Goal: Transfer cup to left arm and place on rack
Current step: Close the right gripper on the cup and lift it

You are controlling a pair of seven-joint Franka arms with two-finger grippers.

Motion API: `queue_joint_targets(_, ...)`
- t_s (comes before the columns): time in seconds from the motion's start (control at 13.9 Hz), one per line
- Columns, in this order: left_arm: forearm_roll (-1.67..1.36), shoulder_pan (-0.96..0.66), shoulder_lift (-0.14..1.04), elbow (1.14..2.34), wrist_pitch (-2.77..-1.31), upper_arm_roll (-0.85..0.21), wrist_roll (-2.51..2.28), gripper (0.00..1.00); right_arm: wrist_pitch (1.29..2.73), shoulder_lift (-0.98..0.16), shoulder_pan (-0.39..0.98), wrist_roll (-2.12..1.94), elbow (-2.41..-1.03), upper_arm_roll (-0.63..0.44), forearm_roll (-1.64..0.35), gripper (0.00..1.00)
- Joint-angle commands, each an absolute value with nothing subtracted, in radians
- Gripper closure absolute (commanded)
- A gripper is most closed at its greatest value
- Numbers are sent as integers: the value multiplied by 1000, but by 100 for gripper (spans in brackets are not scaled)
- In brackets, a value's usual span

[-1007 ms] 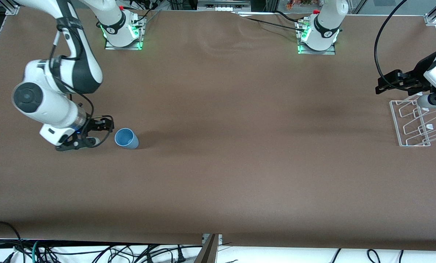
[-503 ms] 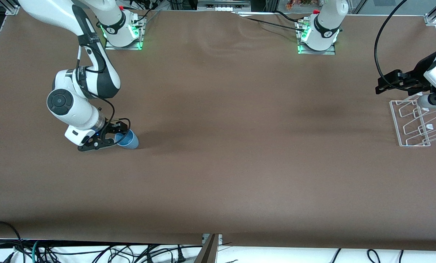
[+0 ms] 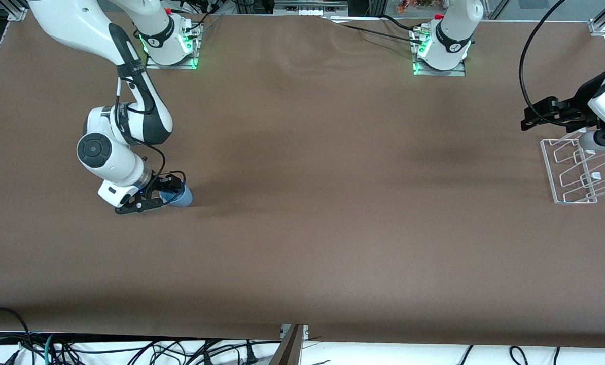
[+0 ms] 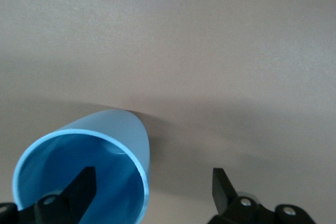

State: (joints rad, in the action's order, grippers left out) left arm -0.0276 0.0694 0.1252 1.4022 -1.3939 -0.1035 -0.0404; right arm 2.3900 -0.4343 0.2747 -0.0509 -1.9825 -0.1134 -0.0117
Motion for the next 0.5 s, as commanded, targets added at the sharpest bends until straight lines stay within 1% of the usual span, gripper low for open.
queue_joint_targets(0.0,-32,67,135,1378,-1391,-103,-51,0,2407,-426,270,-51,-1997,-110,-29,29)
queue_joint_targets(0.07,-32,67,137,1378,-1391,-103,-51,0,2404,-428,270,-51,-1997,-110,-29,45)
queue_joint_targets(0.14,-32,67,137,1378,-1391,-103,-51,0,2402,-433,271,-34,-1997,-110,-29,56)
queue_joint_targets(0.22,-32,67,135,1378,-1391,-103,-52,0,2402,-434,272,-16,-1997,-110,-28,64)
queue_joint_targets(0.29,-32,67,137,1378,-1391,-103,-52,0,2401,-436,272,-14,-1997,-110,-29,70)
queue_joint_targets(0.43,-32,67,137,1378,-1391,-103,-51,0,2398,-437,272,-11,-1997,-110,-29,70)
